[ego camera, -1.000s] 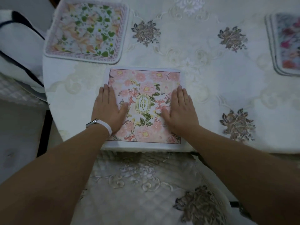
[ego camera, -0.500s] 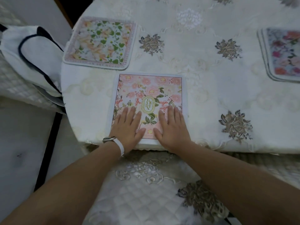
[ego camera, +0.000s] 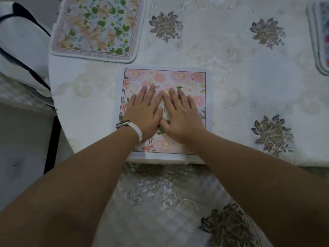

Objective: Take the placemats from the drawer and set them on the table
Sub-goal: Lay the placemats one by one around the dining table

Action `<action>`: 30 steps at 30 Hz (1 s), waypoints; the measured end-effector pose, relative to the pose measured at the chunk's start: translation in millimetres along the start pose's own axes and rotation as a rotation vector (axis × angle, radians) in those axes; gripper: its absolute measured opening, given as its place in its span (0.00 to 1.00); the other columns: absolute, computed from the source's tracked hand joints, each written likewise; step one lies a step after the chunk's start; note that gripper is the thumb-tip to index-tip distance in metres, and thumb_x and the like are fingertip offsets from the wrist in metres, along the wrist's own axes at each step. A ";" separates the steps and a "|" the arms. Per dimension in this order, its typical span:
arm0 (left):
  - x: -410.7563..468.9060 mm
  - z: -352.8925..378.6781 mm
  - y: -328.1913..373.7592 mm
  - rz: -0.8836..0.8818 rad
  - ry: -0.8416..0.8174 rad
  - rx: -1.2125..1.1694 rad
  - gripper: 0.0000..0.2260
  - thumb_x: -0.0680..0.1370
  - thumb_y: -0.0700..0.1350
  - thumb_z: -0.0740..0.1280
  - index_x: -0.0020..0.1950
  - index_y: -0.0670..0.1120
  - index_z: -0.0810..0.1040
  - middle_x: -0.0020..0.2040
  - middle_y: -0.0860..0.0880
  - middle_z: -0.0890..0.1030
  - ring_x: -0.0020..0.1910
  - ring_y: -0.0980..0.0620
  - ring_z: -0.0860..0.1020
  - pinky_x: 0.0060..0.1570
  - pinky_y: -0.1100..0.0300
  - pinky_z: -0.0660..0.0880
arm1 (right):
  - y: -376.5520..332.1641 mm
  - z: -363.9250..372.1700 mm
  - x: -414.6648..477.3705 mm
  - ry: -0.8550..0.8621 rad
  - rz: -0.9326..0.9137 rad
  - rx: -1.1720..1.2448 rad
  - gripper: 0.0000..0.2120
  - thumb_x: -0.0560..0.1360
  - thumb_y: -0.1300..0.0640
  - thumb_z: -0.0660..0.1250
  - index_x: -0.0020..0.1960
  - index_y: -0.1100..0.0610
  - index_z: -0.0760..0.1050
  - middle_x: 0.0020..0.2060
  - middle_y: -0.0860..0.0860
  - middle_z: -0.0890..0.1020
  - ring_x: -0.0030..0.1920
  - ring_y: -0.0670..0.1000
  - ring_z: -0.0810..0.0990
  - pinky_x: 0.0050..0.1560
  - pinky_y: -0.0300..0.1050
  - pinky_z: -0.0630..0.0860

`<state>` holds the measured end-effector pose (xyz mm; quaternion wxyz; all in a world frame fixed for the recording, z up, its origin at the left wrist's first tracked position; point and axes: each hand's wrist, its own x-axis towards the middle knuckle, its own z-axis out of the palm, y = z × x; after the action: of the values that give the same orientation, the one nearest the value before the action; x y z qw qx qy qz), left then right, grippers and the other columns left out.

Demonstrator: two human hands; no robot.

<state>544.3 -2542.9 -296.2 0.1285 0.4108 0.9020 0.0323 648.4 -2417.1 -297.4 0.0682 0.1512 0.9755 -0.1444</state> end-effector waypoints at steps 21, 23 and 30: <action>-103.1 20.9 2.5 -0.075 -0.036 0.018 0.33 0.78 0.64 0.44 0.79 0.48 0.48 0.79 0.44 0.46 0.78 0.46 0.43 0.74 0.45 0.45 | -20.5 8.6 -74.3 -0.087 0.154 -0.048 0.36 0.80 0.36 0.43 0.80 0.56 0.38 0.78 0.59 0.38 0.78 0.59 0.35 0.76 0.56 0.34; -100.0 21.0 10.0 -0.054 -0.058 0.014 0.31 0.78 0.62 0.43 0.79 0.50 0.50 0.80 0.46 0.48 0.78 0.46 0.44 0.74 0.45 0.45 | -31.7 14.3 -77.4 -0.090 0.090 -0.048 0.33 0.81 0.38 0.43 0.80 0.53 0.41 0.79 0.58 0.40 0.78 0.59 0.36 0.75 0.57 0.35; -107.3 19.6 -6.5 -0.043 -0.067 0.042 0.32 0.78 0.67 0.43 0.79 0.55 0.42 0.79 0.50 0.40 0.77 0.50 0.39 0.74 0.47 0.43 | 9.1 5.5 -92.6 -0.118 0.001 -0.103 0.35 0.80 0.35 0.44 0.80 0.51 0.42 0.79 0.53 0.41 0.79 0.56 0.38 0.77 0.57 0.42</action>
<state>612.1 -2628.6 -294.1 0.1508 0.3946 0.9064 -0.0033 739.2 -2435.9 -288.6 0.1332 0.1395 0.9759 -0.1024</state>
